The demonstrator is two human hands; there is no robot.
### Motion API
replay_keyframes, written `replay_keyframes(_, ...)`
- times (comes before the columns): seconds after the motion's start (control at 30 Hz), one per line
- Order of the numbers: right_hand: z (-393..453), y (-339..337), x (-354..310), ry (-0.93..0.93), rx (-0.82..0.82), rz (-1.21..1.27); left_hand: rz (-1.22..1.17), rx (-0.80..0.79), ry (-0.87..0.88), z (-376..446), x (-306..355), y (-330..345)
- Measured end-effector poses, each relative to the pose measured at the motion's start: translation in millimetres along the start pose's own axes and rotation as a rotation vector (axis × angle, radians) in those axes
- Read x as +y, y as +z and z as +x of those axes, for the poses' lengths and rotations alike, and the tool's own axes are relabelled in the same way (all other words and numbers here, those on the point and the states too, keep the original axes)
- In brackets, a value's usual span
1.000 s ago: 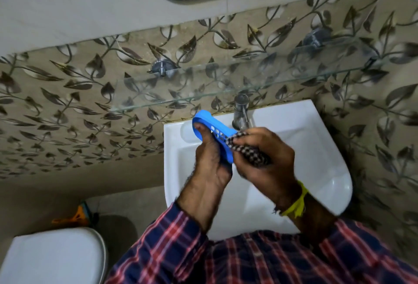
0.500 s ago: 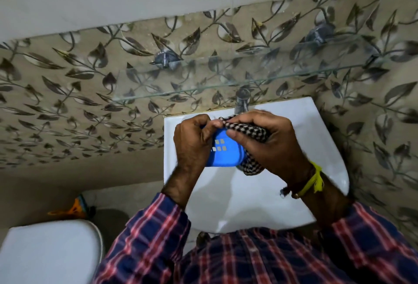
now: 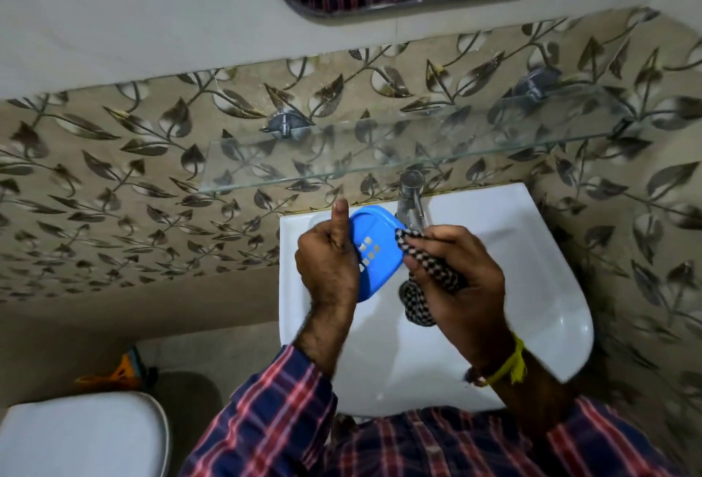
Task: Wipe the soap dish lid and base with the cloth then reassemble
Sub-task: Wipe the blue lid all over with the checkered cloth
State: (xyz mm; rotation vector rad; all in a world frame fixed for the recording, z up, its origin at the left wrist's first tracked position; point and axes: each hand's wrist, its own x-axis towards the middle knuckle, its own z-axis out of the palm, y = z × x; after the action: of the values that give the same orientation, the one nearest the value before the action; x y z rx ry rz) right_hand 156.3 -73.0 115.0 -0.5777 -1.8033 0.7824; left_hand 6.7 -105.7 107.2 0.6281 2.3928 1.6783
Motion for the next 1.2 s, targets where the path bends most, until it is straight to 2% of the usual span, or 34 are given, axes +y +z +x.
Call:
replay_keyframes(0.13,16.5,6.2,0.5,-0.035,0.018,-0.005,-0.139,0.016,-0.239,-8.6,4.2,10.4)
replay_keyframes(0.23,-4.3,7.1,7.2,-0.074,-0.09,-0.056,-0.348,-0.02,-0.435,1.7,9.0,11.8)
replay_keyframes(0.3,-17.8,5.2,9.5,0.009,-0.087,-0.042,-0.405,-0.129,-0.489,6.0,15.2,6.3)
replay_keyframes(0.37,-11.4,3.1,10.9,0.134,0.023,0.009,-0.431,-0.31,-0.53,2.2,24.0,0.2)
replay_keyframes(0.43,2.9,-1.7,9.5,0.177,0.061,0.017,-0.431,-0.503,-0.559,-8.4,25.5,-2.6)
replay_keyframes(0.6,11.3,0.8,3.8,0.165,-0.032,0.008,-0.502,-0.775,-0.38,-29.4,11.7,1.8)
replay_keyframes(0.77,13.2,-0.2,0.1,0.161,-0.089,-0.044,-0.75,-0.816,-0.408,-29.0,3.3,-2.4)
replay_keyframes(0.9,23.4,-10.8,-2.3,0.166,0.011,-0.112,-1.032,-0.807,-0.696,-32.2,4.9,-10.8)
replay_keyframes(0.97,29.3,-18.2,-3.3,0.135,-0.022,-0.171,-1.12,-0.798,-0.797,-29.5,3.1,-10.3)
replay_keyframes(1.1,38.3,-16.7,-14.9,0.079,-0.237,-0.383,-1.024,-0.826,-0.778,-31.6,6.3,-3.1)
replay_keyframes(1.2,42.3,-6.1,-18.2,0.042,-0.302,-0.526,-0.973,-0.821,-0.737,-36.7,6.4,5.5)
